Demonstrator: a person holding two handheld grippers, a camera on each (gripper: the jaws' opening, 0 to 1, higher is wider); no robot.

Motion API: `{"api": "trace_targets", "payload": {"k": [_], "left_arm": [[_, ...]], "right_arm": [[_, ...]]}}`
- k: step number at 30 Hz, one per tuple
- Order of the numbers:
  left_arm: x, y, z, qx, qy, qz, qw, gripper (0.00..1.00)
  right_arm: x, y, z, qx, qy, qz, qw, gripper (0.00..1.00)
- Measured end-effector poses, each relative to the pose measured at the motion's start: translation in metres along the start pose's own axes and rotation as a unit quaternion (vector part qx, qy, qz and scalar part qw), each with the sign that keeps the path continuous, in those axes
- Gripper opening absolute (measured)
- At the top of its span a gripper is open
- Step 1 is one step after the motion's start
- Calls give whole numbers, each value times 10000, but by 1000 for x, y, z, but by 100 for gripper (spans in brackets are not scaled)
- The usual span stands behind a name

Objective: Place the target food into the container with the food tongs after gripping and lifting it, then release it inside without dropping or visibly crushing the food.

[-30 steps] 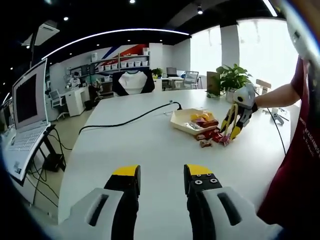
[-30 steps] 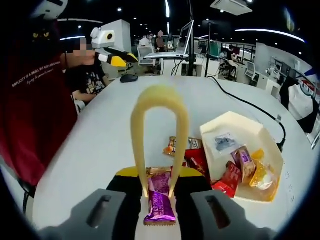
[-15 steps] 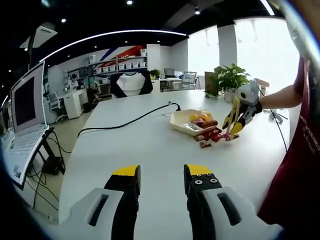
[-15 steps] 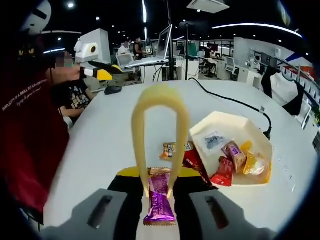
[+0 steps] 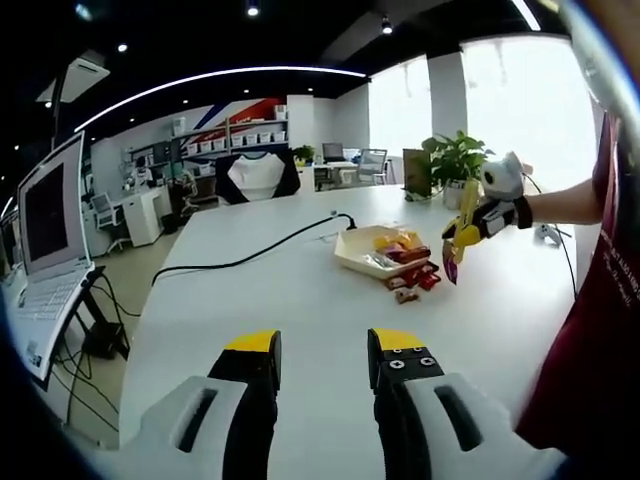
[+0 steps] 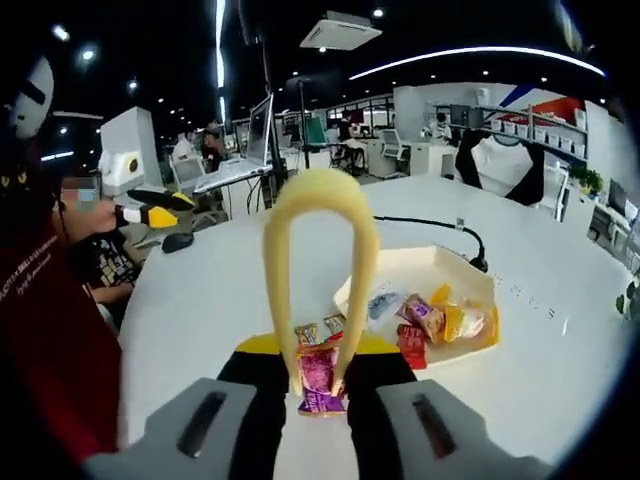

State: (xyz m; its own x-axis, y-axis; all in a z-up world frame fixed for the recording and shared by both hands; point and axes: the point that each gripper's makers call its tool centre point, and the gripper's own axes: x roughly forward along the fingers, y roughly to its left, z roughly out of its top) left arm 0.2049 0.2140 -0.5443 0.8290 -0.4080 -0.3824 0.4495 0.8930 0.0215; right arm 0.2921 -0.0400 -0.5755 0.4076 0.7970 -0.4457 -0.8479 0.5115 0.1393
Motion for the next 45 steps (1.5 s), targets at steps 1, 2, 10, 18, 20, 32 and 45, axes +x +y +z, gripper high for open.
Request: {"api": "trace_targets", "payload": {"k": [1, 2, 10, 18, 20, 32, 45], "left_arm": [[0, -1, 0, 6, -6, -7, 10000, 37], [-1, -1, 0, 1, -11, -9, 10000, 37], [-6, 4, 0, -44, -55, 61, 10000, 37], [-8, 8, 3, 51, -92, 108, 9999, 37], [-9, 10, 4, 58, -121, 127, 9998, 37], [-15, 15, 4, 57, -138, 215, 9997, 37], [-18, 15, -1, 8, -109, 255, 9996, 37]], "right_arm": [[-1, -1, 2, 60, -66, -48, 9999, 17], [-2, -3, 6, 119, -183, -188, 9996, 17], [-15, -4, 33, 447, -703, -411, 9957, 17], [-25, -26, 71, 626, -1233, -884, 9864, 17], [-24, -31, 77, 620, -1316, -995, 9843, 17], [4, -54, 82, 671, -1333, -1521, 9770, 17], [33, -48, 78, 239, -1056, -1380, 9845, 25]]}}
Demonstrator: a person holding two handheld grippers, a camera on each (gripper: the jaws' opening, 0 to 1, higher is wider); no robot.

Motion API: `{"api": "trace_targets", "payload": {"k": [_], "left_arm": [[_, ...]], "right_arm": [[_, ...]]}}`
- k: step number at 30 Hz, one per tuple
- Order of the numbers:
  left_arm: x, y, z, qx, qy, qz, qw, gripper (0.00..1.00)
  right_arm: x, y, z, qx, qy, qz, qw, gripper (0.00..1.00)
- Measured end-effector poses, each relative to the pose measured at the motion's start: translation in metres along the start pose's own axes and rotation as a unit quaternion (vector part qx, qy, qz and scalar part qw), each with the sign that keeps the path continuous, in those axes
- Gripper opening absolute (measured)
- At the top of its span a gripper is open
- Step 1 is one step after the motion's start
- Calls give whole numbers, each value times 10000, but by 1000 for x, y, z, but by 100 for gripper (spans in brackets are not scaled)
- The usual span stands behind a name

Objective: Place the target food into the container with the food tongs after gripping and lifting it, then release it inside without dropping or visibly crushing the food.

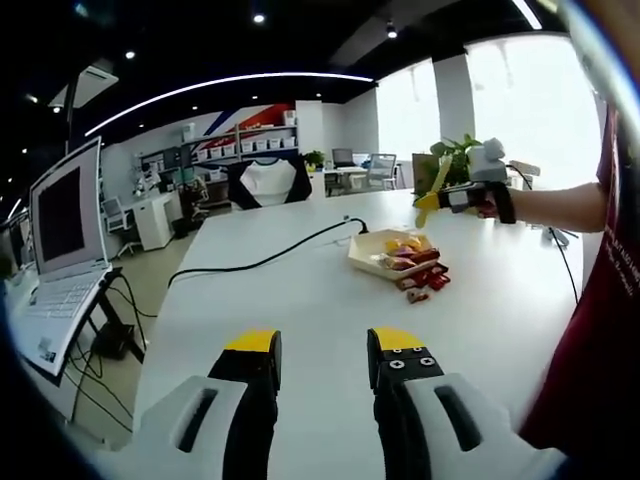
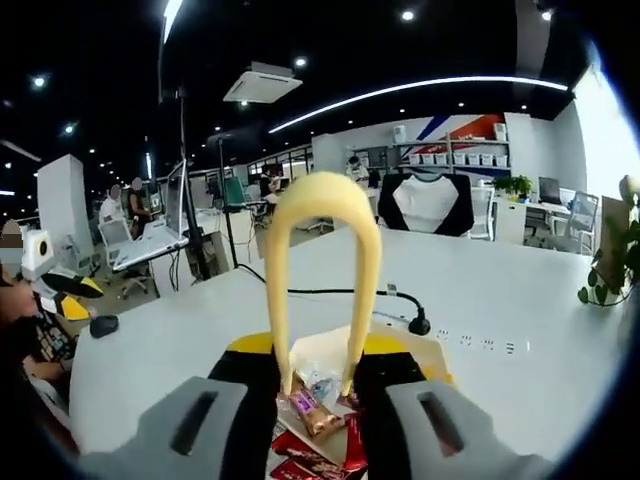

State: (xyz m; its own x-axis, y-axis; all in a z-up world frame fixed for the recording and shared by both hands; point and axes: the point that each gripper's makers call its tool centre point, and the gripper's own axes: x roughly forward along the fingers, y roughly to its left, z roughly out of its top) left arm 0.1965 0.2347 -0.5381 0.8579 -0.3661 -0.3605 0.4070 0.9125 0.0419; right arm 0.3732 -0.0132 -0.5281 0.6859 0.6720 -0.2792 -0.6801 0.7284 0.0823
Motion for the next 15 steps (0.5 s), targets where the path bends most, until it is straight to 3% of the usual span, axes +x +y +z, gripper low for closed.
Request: {"api": "trace_targets", "payload": {"k": [2, 6, 9, 15], "left_arm": [[0, 1, -1, -16, 10, 10, 10000, 37], [0, 0, -2, -30, 15, 4, 10000, 37], [1, -1, -3, -7, 26, -20, 10000, 37], [1, -1, -5, -18, 33, -20, 10000, 37]], "right_arm": [[-1, 7, 1, -7, -31, 175, 9998, 25], [-11, 40, 11, 502, -334, 1229, 9906, 26], [-16, 50, 10, 167, -325, 1456, 9887, 25], [-19, 64, 3, -84, -187, 1663, 9859, 25]]}}
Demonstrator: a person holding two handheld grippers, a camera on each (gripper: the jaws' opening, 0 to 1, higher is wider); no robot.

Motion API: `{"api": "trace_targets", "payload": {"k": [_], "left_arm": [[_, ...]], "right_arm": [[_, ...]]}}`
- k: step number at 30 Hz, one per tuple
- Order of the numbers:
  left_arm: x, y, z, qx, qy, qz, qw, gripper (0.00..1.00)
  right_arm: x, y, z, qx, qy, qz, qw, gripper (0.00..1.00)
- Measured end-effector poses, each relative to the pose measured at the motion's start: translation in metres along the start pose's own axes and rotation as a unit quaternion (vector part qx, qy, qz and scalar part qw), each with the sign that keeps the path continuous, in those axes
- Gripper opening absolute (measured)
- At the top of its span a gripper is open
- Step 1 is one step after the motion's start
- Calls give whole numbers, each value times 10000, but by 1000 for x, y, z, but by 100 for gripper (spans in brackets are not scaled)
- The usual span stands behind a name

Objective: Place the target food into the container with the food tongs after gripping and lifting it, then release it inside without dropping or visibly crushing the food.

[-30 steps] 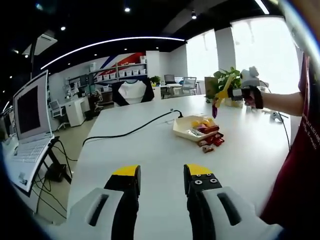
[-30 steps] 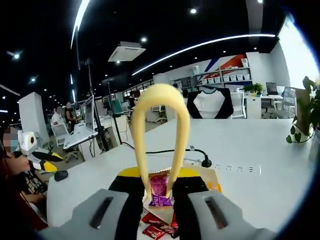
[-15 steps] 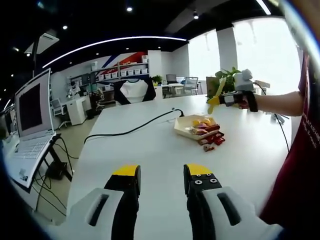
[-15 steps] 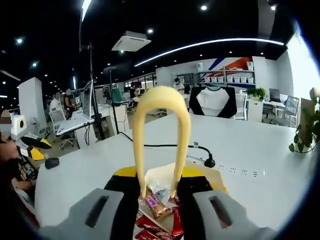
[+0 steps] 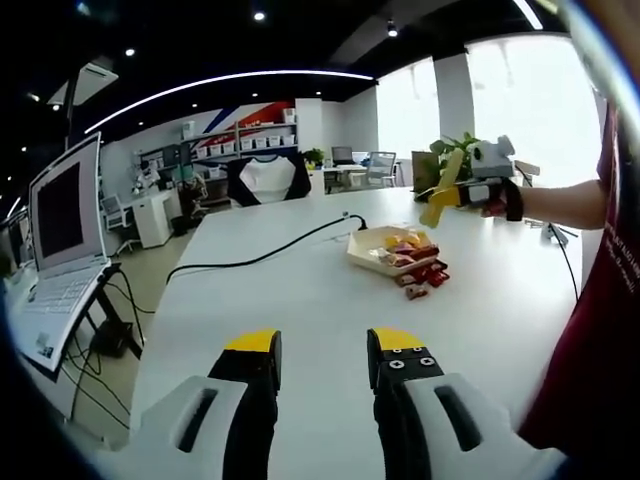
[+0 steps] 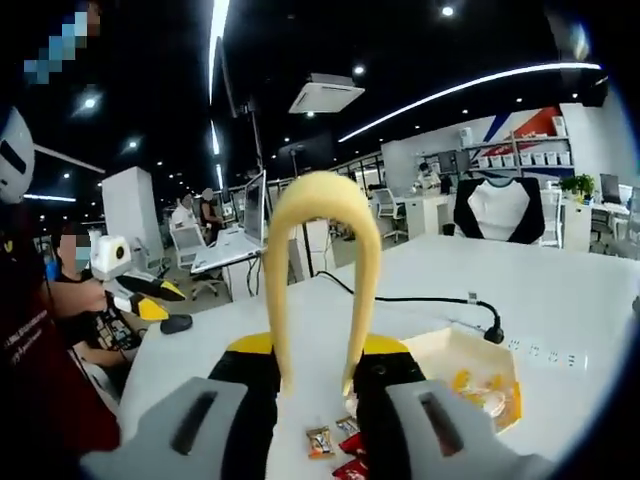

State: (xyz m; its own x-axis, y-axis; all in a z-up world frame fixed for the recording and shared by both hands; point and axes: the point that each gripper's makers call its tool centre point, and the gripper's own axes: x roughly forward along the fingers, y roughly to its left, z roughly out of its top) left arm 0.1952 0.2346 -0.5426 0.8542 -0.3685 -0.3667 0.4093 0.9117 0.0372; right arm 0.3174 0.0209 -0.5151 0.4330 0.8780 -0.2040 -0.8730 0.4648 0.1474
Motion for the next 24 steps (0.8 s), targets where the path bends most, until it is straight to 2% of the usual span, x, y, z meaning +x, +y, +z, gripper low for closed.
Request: {"api": "trace_targets", "payload": {"k": [9, 15, 24], "left_arm": [[-3, 2, -5, -25, 28, 39, 10000, 36], [-6, 5, -12, -72, 69, 95, 9999, 36], [-1, 6, -11, -57, 44, 71, 9999, 36]], "right_arm": [[5, -1, -22, -154, 370, -54, 9992, 25], [12, 12, -43, -281, 653, 110, 9974, 26], [6, 27, -52, -180, 666, 31, 9976, 26]]}}
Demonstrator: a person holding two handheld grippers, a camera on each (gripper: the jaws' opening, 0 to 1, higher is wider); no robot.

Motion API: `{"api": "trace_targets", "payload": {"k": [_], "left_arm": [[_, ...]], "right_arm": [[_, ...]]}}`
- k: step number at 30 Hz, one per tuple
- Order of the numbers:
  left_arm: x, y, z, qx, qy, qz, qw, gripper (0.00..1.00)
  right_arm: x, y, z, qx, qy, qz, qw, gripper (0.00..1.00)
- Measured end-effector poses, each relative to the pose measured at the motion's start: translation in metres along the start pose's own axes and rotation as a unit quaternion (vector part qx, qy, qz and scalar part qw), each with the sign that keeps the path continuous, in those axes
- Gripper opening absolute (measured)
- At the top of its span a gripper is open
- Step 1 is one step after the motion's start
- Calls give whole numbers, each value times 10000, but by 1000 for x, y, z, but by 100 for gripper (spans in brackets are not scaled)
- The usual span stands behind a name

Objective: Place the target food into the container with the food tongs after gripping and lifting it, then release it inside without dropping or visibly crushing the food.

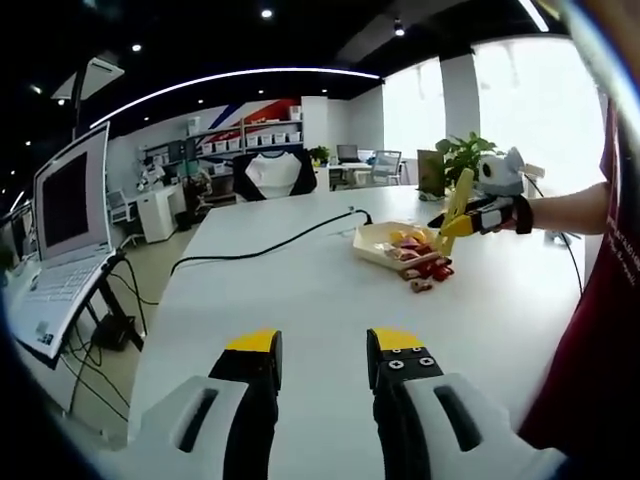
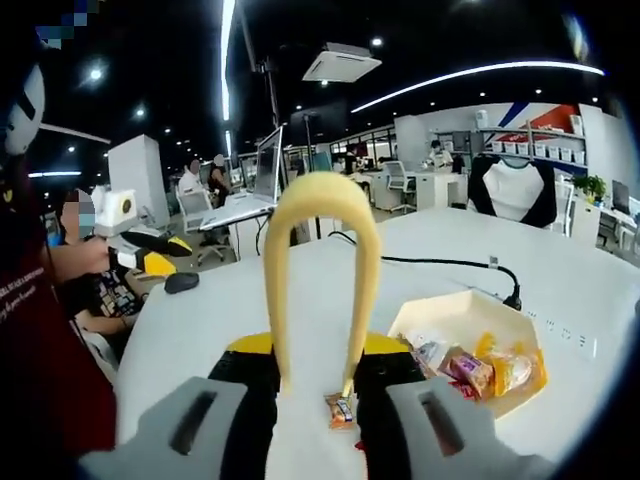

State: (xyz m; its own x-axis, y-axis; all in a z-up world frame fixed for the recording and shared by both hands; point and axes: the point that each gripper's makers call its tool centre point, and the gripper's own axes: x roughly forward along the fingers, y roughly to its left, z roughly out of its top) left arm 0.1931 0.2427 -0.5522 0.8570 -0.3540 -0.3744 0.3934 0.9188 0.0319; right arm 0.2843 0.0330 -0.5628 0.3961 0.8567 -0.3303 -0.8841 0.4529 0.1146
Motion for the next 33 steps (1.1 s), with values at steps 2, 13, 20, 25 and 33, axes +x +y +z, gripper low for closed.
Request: {"api": "trace_targets", "payload": {"k": [2, 13, 20, 25, 33], "left_arm": [[2, -1, 0, 42, 17, -17, 10000, 36], [7, -4, 2, 119, -17, -160, 9998, 36], [6, -3, 1, 116, -22, -163, 9998, 36], [11, -5, 2, 133, -39, -222, 9997, 36], [20, -9, 11, 179, -142, -361, 9991, 36]], "right_arm": [[-3, 4, 0, 121, -86, 1, 9999, 26], [-8, 31, -11, 46, 22, 11, 10000, 26], [-20, 30, -4, 76, -121, -306, 9994, 26], [-32, 38, 6, 245, -310, -507, 9979, 26], [-56, 33, 15, 536, -621, -1062, 9910, 26]]}}
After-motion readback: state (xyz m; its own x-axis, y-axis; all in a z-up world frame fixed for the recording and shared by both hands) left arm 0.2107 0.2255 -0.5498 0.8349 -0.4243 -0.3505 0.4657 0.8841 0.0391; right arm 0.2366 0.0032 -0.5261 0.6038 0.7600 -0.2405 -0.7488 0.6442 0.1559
